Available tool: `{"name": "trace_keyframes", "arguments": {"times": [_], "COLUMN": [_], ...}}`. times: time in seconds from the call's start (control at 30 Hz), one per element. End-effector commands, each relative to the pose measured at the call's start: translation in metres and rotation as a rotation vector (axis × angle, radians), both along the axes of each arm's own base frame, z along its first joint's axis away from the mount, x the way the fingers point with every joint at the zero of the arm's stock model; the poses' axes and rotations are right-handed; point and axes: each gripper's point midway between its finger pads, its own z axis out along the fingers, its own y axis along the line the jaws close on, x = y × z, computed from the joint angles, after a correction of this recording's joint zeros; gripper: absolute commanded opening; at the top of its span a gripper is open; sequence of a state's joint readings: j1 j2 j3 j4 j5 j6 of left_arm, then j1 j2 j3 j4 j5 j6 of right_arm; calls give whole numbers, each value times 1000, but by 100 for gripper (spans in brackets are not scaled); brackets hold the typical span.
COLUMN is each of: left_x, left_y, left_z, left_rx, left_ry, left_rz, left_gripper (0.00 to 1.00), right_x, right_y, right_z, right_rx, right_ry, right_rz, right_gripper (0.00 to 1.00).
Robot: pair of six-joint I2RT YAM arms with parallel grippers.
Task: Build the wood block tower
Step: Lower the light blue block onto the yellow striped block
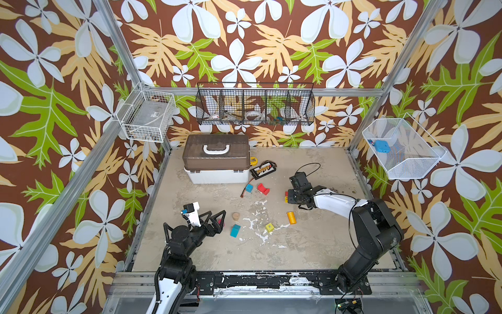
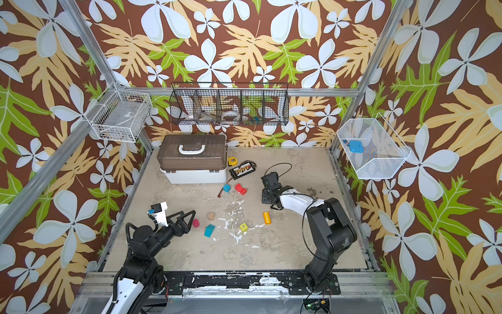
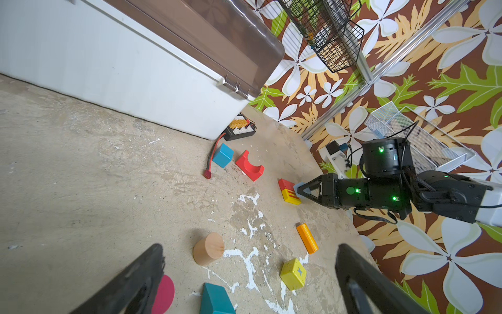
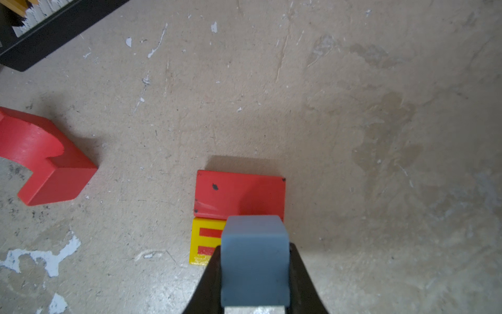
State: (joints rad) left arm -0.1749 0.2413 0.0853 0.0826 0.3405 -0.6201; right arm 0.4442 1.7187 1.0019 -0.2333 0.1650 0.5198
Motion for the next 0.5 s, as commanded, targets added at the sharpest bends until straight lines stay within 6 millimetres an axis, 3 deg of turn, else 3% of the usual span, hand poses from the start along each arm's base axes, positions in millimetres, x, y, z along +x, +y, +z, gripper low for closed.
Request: {"name": "trace_keyframes", "arguments": {"times": [0.0, 0.47], "left_x": [1, 2], "left_y": [1, 2], "left_z": [7, 6], "left_rx": [7, 8], "left_ry": [-29, -22], "left_rz": [5, 13], "left_gripper": [100, 100], "right_x": [3, 5], "right_y": [0, -3], "right_z": [1, -4], "right_rx": [-5, -14], "right_ry": [-7, 1], "right_rz": [-4, -18], "right_gripper": [17, 22]}}
